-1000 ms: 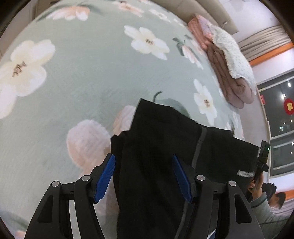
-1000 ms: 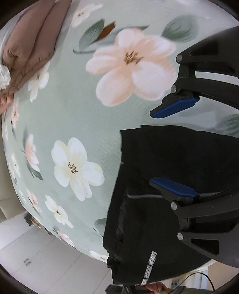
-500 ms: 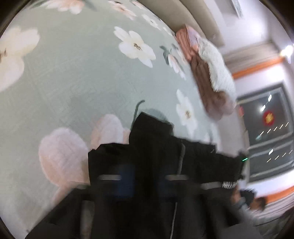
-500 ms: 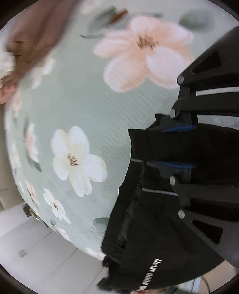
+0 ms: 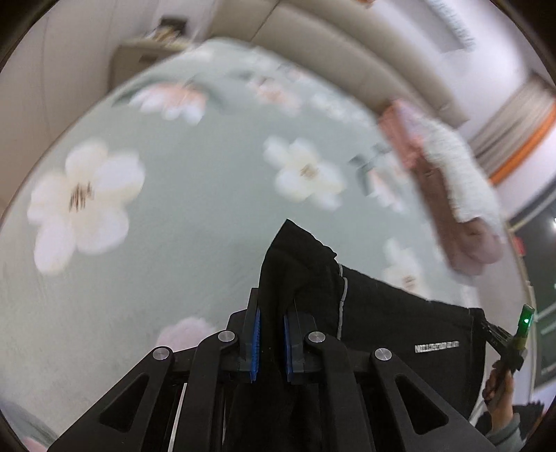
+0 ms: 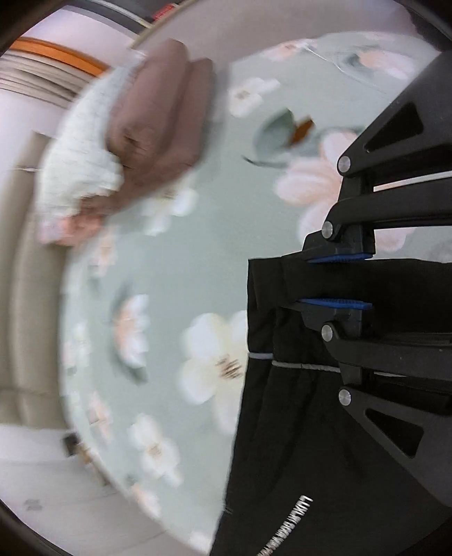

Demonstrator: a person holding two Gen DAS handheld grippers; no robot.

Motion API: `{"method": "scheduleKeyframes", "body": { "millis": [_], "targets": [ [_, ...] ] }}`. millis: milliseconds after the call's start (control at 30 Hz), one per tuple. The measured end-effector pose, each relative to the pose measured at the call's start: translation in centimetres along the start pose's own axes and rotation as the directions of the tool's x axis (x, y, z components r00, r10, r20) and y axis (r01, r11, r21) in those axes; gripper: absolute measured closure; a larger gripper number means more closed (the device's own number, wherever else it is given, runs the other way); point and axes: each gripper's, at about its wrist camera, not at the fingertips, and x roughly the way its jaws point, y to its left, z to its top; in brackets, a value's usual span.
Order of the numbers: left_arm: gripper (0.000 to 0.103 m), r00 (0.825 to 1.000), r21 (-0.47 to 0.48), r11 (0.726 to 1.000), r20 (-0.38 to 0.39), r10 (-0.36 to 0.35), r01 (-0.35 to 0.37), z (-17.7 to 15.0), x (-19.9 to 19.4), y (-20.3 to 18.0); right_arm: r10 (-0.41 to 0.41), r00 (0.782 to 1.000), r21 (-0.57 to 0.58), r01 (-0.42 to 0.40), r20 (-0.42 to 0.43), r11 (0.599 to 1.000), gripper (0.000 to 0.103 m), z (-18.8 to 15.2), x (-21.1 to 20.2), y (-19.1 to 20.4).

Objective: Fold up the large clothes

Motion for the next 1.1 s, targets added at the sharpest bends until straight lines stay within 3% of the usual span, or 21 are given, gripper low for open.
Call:
{"method": "scheduleKeyframes", "body": {
  "millis": [133, 267, 333, 400, 467, 600, 767, 900, 1000, 1100],
  "targets": [
    [0.089, 0.990, -0.046, 0.997, -0.130, 0.049, -0.055, -2.4, 5.6, 2.4, 0.012, 0.986, 0.017, -0.009, -0.166, 1.000, 0.085, -2.4, 7.1, 1.5],
    [0.070, 0.980, -0.008, 0.995, -0.172, 0.100, -0.103, -2.9, 6.9, 2.3, -0.007, 0.978, -0.001, 0.007, -0.209, 1.000, 0.079, -4.0, 9.0, 2.6],
    [0.055, 0.977, -0.006, 0.994, -0.184, 0.108, -0.111, -2.4, 6.3, 2.6, -0.004, 0.979, 0.000, 0.004, -0.206, 1.000, 0.059, -3.9, 8.5, 2.2],
    [0.054, 0.981, -0.053, 0.997, -0.185, 0.049, -0.060, -1.9, 4.8, 3.9, -0.002, 0.978, 0.033, 0.009, -0.211, 0.999, 0.050, -3.8, 7.6, 1.0],
    [0.054, 0.984, -0.119, 0.993, -0.177, -0.001, -0.021, -1.3, 2.9, 5.5, 0.035, 0.984, 0.079, -0.021, -0.177, 0.997, 0.050, -3.8, 5.6, -0.6],
    [0.054, 0.993, -0.114, 0.990, -0.091, 0.075, -0.085, -1.5, -2.8, 6.4, 0.107, 0.990, 0.144, -0.093, -0.091, 0.985, 0.048, -4.6, -1.2, -1.7],
    [0.054, 0.997, 0.083, 0.994, -0.016, 0.071, -0.069, -5.2, -9.3, -1.2, 0.225, 0.971, 0.100, -0.216, -0.087, 0.971, 0.048, -7.4, -8.2, 2.6],
    [0.054, 0.999, 0.238, 0.971, -0.045, -0.004, 0.014, -10.6, -10.0, -9.3, 0.312, 0.942, 0.077, -0.304, -0.121, 0.950, 0.048, -10.2, -10.9, 8.0],
    [0.054, 0.997, 0.313, 0.949, -0.070, -0.025, 0.046, -14.8, -8.8, -13.7, 0.296, 0.946, 0.049, -0.293, -0.132, 0.955, 0.048, -12.1, -11.5, 11.2],
    [0.054, 0.992, 0.367, 0.930, -0.123, 0.022, 0.025, -18.6, -5.8, -15.6, 0.231, 0.960, -0.031, -0.239, -0.160, 0.971, 0.048, -14.0, -10.2, 14.3]
  ]
}}
